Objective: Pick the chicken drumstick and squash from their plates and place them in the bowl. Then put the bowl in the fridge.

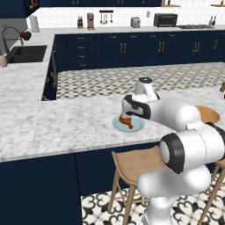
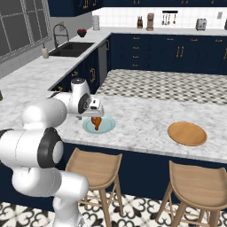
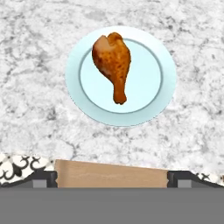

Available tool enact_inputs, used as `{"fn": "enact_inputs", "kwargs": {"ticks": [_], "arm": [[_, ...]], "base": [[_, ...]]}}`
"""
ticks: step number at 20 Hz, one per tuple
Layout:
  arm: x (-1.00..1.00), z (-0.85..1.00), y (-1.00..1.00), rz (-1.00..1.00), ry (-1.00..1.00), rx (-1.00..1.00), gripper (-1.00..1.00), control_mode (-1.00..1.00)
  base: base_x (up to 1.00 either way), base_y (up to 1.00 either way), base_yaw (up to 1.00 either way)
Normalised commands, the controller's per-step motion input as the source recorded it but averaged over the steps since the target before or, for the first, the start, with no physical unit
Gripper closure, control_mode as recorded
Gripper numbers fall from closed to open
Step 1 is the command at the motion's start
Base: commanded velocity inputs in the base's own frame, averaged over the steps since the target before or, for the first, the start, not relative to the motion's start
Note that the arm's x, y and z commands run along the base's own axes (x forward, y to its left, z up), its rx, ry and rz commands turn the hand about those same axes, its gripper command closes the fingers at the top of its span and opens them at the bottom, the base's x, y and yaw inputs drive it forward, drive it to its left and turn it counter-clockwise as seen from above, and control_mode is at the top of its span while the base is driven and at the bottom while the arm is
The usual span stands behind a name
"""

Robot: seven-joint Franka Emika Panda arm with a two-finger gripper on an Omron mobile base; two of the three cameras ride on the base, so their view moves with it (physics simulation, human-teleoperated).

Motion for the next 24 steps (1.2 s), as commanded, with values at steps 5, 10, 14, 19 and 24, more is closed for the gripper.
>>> {"fn": "enact_inputs", "kwargs": {"ticks": [5, 10, 14, 19, 24], "arm": [[0.55, -0.43, 0.05, 0.01, 0.00, 0.00, -1.00, -1.00], [0.17, -0.44, 0.00, 0.01, 0.01, 0.00, -1.00, -1.00], [0.41, -0.38, 0.00, 0.02, 0.00, 0.00, -1.00, -1.00], [0.46, -0.36, 0.00, 0.00, 0.04, 0.00, -1.00, -1.00], [0.54, -0.38, -0.04, 0.00, 0.02, 0.00, -1.00, -1.00]], "base": [[0.00, 0.00, 0.00], [0.00, 0.00, 0.00], [0.00, 0.00, 0.00], [0.00, 0.00, 0.00], [0.00, 0.00, 0.00]]}}
